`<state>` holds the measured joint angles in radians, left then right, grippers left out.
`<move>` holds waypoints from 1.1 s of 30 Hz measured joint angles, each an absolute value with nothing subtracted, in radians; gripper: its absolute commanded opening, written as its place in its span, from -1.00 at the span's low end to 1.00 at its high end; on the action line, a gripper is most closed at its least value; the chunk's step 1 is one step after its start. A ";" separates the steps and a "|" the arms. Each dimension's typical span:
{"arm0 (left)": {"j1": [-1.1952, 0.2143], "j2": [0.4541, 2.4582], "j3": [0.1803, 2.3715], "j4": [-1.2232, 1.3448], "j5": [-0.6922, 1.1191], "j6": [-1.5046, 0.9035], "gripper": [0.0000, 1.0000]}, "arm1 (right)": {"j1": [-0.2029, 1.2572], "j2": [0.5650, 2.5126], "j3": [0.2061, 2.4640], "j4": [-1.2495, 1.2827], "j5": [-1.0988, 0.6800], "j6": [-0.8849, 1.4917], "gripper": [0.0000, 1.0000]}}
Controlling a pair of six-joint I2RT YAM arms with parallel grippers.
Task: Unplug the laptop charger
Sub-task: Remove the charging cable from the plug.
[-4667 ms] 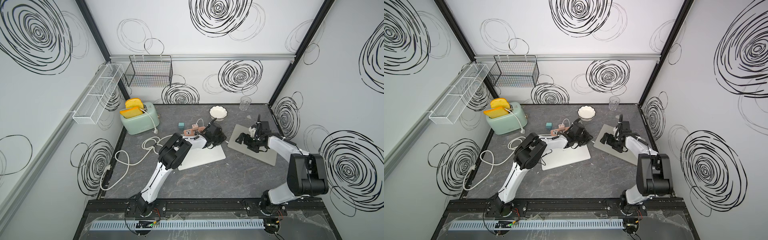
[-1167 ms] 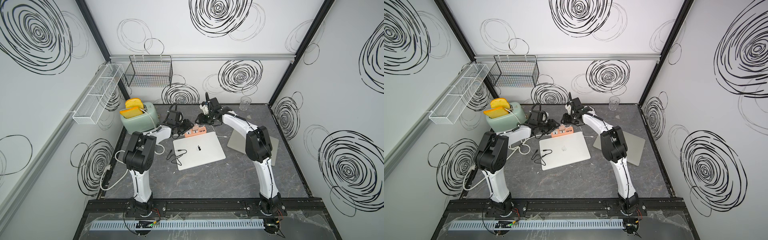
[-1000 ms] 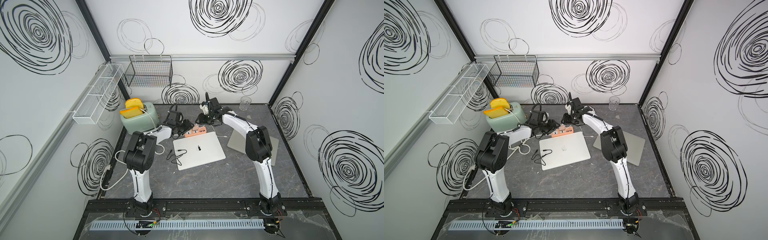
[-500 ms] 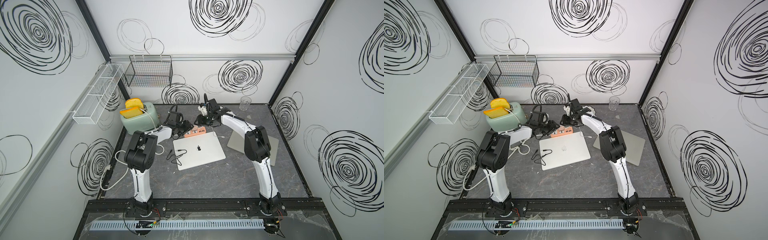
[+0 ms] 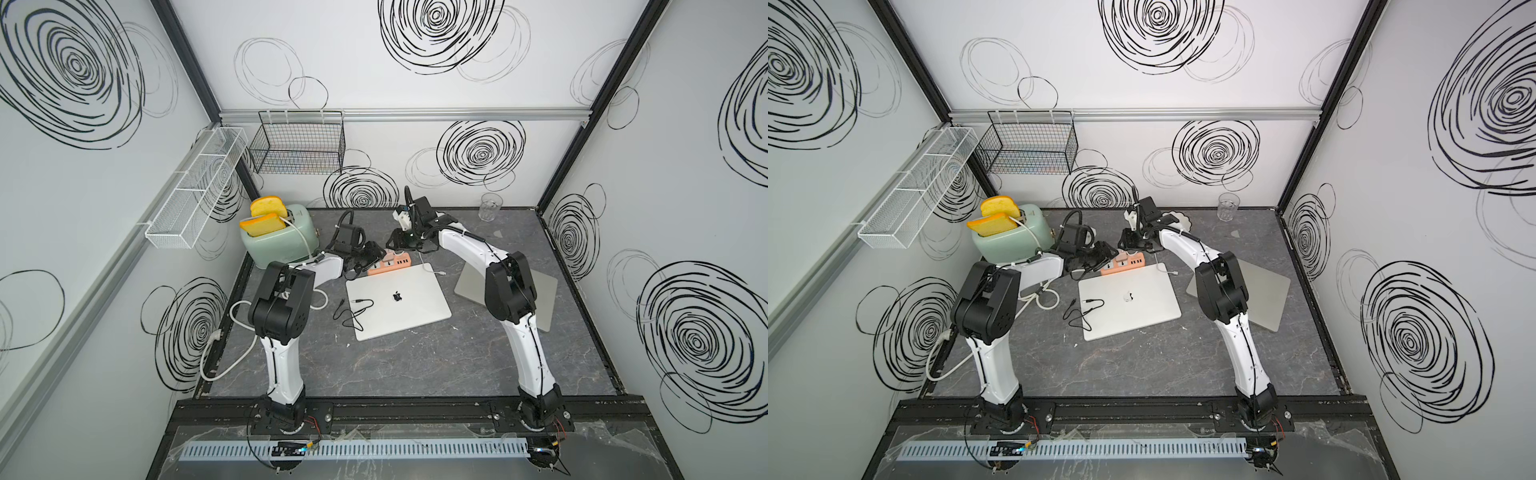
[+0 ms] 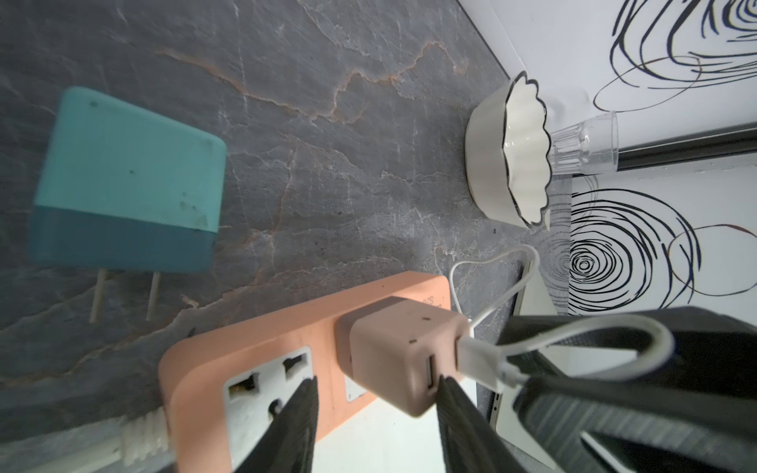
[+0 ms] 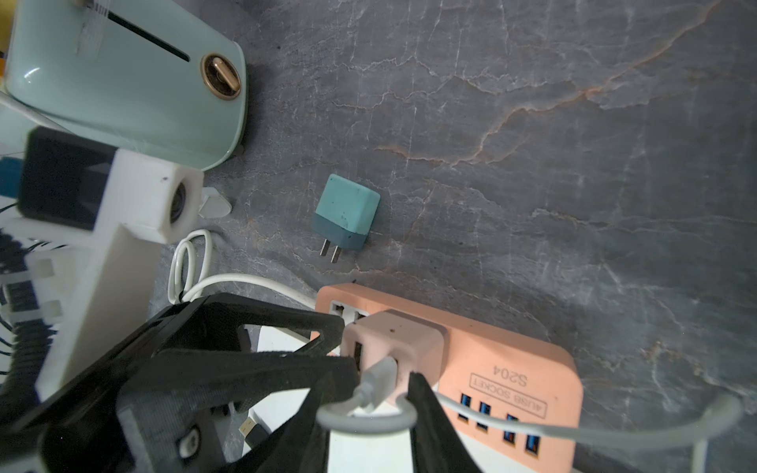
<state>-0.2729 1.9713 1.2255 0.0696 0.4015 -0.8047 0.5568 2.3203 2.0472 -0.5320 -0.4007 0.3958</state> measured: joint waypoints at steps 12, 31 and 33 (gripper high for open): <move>-0.273 1.971 1.222 0.077 0.402 -0.805 0.02 | 0.565 2.326 2.056 -0.543 -0.368 0.371 -0.55; -0.273 1.971 1.220 0.078 0.402 -0.809 0.02 | 0.584 2.339 2.102 -0.584 -0.314 0.352 -0.83; -0.273 1.971 1.219 0.079 0.402 -0.810 0.02 | 0.588 2.339 2.107 -0.589 -0.304 0.349 -0.90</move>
<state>-0.2729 1.9713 1.2190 0.0792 0.4023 -0.8097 0.5884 2.3390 2.1071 -0.5892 -0.3042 0.3492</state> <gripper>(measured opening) 0.509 0.120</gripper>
